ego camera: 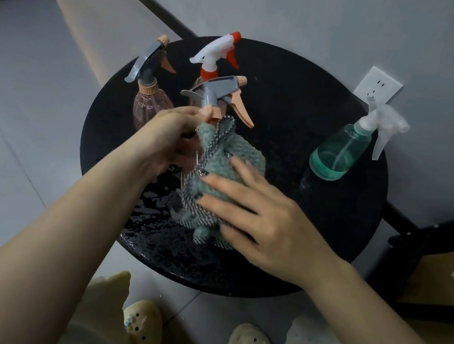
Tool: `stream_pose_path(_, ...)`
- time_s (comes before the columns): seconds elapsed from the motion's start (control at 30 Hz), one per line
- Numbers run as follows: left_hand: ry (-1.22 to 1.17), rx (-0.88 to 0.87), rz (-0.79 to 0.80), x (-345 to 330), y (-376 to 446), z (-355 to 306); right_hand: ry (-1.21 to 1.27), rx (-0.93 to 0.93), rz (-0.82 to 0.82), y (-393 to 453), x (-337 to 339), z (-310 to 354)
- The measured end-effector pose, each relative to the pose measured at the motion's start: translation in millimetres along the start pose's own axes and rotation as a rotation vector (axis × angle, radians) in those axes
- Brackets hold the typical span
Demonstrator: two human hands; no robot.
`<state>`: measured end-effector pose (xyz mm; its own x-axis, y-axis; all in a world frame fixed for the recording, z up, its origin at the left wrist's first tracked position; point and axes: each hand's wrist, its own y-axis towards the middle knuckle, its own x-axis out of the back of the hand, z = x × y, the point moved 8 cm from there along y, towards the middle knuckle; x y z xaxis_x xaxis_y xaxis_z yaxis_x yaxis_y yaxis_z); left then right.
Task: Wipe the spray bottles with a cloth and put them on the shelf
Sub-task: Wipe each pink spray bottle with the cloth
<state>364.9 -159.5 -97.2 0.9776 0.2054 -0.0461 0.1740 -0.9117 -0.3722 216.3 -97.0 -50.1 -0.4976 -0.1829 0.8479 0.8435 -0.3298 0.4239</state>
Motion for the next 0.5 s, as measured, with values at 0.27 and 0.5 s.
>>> stream_pose_path(0.27,-0.023,-0.039,0.028,-4,-4,-8,0.737,-0.578,-0.233,-19,-12,-48)
stream_pose_path(0.5,-0.118,-0.080,0.087,-17,-11,-12,1.298,-0.876,-0.159,-26,-38,-65)
